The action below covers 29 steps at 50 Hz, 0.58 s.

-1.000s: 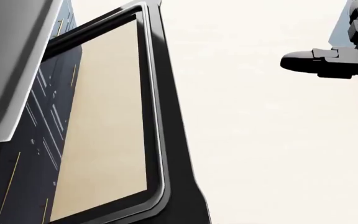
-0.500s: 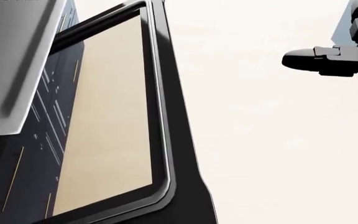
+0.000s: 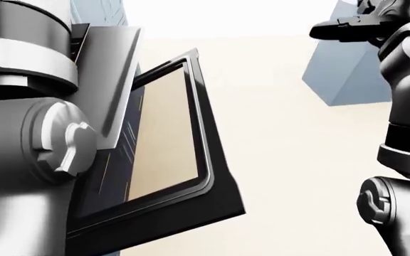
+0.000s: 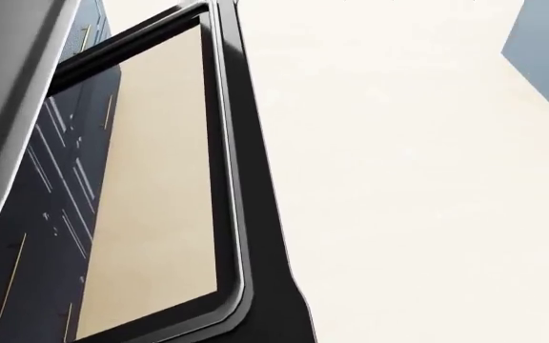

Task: Place the potato on the top rack of the oven.

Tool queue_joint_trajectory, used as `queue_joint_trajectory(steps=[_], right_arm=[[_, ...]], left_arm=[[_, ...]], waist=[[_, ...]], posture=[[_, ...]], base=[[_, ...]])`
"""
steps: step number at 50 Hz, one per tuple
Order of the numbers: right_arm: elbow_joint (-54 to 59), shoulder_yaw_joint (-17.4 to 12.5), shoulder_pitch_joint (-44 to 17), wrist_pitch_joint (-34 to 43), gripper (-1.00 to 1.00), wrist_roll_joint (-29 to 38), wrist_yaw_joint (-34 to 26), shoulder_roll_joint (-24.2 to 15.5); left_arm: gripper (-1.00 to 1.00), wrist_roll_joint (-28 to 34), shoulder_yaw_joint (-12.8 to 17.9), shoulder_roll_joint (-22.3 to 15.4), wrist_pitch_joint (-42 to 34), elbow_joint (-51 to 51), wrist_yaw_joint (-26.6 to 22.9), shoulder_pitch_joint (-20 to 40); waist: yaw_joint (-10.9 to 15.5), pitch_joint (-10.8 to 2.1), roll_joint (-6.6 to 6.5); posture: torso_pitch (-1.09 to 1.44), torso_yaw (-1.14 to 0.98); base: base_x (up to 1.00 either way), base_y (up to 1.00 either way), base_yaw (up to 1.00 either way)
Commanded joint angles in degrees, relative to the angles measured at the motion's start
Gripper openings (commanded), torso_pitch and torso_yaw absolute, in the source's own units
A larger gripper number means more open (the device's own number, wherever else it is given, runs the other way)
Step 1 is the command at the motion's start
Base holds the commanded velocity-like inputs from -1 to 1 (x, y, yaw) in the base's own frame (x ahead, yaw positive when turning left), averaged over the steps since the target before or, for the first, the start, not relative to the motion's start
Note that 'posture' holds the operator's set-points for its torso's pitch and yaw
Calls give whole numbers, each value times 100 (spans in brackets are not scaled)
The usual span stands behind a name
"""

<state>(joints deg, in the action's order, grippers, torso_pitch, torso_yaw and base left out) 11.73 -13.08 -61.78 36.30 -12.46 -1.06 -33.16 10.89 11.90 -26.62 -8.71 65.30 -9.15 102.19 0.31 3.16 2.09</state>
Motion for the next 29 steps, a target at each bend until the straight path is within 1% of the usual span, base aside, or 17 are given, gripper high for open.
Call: queue_joint_trajectory(steps=[1, 3, 4, 5, 7, 9, 15, 21, 27, 29], right_arm=[[-134, -75, -278, -159, 100, 34, -56, -100], [-67, -108, -518, -91, 100, 2, -102, -184], [-39, -114, -658, -29, 100, -18, -127, -235], [-31, -107, -712, -11, 100, -21, -139, -258], [23, -94, -925, 53, 100, -33, -173, -332], [105, -33, -1114, 52, 100, 30, -214, -427], [194, -11, -1562, 230, 100, 61, -352, -584], [306, 0, -1836, 284, 100, 118, -453, -693], [446, 4, -2219, 341, 100, 166, -569, -864], [355, -12, -2202, 301, 100, 167, -603, -890]], left_arm=[[100, -336, -50, -44, 94, -479, 38, 205], [100, -512, -108, -69, -141, -765, 39, 273], [100, -521, -191, -97, -116, -846, 3, 235], [100, -569, -209, -111, -145, -868, 8, 227], [100, -640, -216, -205, -163, -874, 65, 212], [100, -718, -253, -248, -303, -1035, -18, 178], [100, -859, -288, -443, -655, -1523, -173, 180], [100, -881, -284, -600, -825, -1714, -233, 35], [100, -902, -286, -747, -1004, -1854, -339, 209], [100, -924, -272, -786, -1076, -2027, -378, 183]], waist=[[-3, -184, -1], [3, -167, 6], [5, -163, 9], [5, -153, 10], [12, -129, 7], [13, -113, -5], [7, -70, -27], [-4, -25, -32], [-3, -14, -43], [-4, 2, -44]], posture=[[0, 0], [0, 0], [0, 0], [0, 0], [0, 0], [0, 0], [0, 0], [0, 0], [0, 0], [0, 0]], base=[[0, 0, 0], [0, 0, 0], [0, 0, 0], [0, 0, 0], [0, 0, 0], [0, 0, 0], [0, 0, 0], [0, 0, 0], [0, 0, 0], [0, 0, 0]])
